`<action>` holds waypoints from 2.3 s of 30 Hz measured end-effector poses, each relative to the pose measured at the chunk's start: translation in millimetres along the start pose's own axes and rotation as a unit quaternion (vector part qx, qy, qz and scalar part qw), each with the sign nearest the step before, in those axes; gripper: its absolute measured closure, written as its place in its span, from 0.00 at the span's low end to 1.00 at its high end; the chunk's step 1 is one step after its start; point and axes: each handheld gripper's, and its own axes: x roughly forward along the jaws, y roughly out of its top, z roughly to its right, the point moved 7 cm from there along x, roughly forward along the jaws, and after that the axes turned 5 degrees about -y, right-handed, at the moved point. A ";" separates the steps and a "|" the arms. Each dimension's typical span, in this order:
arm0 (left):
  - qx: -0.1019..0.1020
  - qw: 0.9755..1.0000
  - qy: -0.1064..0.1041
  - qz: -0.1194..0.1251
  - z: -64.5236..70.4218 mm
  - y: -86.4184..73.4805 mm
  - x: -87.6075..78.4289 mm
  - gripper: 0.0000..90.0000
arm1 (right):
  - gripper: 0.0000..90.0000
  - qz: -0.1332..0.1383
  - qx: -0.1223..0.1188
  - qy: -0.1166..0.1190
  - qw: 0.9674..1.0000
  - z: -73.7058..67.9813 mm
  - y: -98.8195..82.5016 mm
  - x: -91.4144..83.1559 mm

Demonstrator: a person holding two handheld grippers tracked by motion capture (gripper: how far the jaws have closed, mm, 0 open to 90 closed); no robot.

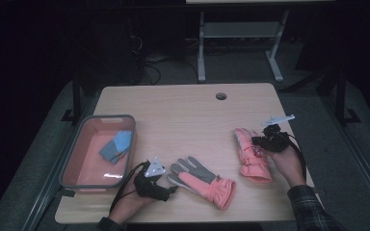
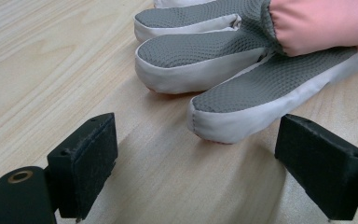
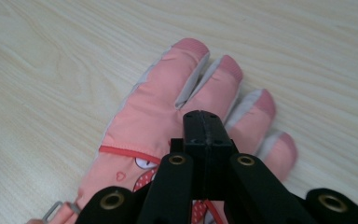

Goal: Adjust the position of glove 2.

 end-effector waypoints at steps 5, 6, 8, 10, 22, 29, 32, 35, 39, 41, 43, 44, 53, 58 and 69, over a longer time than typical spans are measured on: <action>0.000 1.000 0.000 0.000 0.0 0.0 0.0 0.14 | 1.00 -0.002 -0.008 0.024 1.000 -12.1 5.3 10.9; 0.000 1.000 0.000 0.000 0.0 0.0 0.0 0.14 | 1.00 -0.002 -0.022 0.033 0.999 -19.6 9.0 14.9; 0.000 1.000 0.000 0.000 0.0 0.0 0.0 0.14 | 1.00 -0.001 -0.026 0.039 0.999 -23.5 10.7 16.9; 0.000 1.000 0.000 0.000 0.0 0.0 0.1 0.14 | 1.00 -0.001 -0.045 0.057 0.997 -36.7 16.8 23.1; 0.000 1.000 0.000 0.000 -0.1 0.0 0.0 0.14 | 1.00 0.009 -0.129 0.128 0.983 -94.0 39.3 42.1; 0.004 1.000 0.000 -0.003 -0.6 -0.3 -0.3 0.14 | 1.00 0.011 -0.151 0.151 0.977 -113.1 46.7 48.4; 0.002 1.000 0.000 -0.002 -0.4 -0.2 -0.2 0.14 | 0.99 0.019 -0.160 0.151 0.975 -116.6 50.4 47.5; 0.003 1.000 0.000 -0.002 -0.5 -0.2 -0.3 0.14 | 0.90 0.019 -0.139 0.146 0.979 -113.7 50.5 36.1; 0.000 1.000 0.000 0.001 -0.1 0.0 0.1 0.14 | 0.78 0.013 -0.118 0.143 0.983 -108.4 45.3 25.0; 0.000 1.000 0.000 0.000 0.0 0.0 0.0 0.14 | 0.73 0.005 -0.100 0.139 0.985 -105.4 37.2 18.4; 0.000 1.000 0.000 0.000 0.0 0.0 0.0 0.14 | 0.66 -0.006 -0.085 0.132 0.988 -103.8 29.2 14.9; 0.000 1.000 0.000 0.000 0.0 0.0 0.0 0.14 | 0.64 -0.006 -0.081 0.130 0.988 -103.9 26.1 14.4; 0.000 1.000 0.000 0.000 0.0 0.0 0.0 0.14 | 0.58 -0.050 -0.058 0.102 0.992 -104.5 8.4 32.9; 0.000 1.000 0.000 0.000 0.1 0.0 0.1 0.14 | 0.68 -0.054 -0.067 0.099 0.991 -106.8 6.0 36.8; -0.001 1.000 0.000 0.002 0.1 0.3 0.2 0.14 | 0.98 -0.030 -0.099 0.120 0.987 -104.8 10.1 28.9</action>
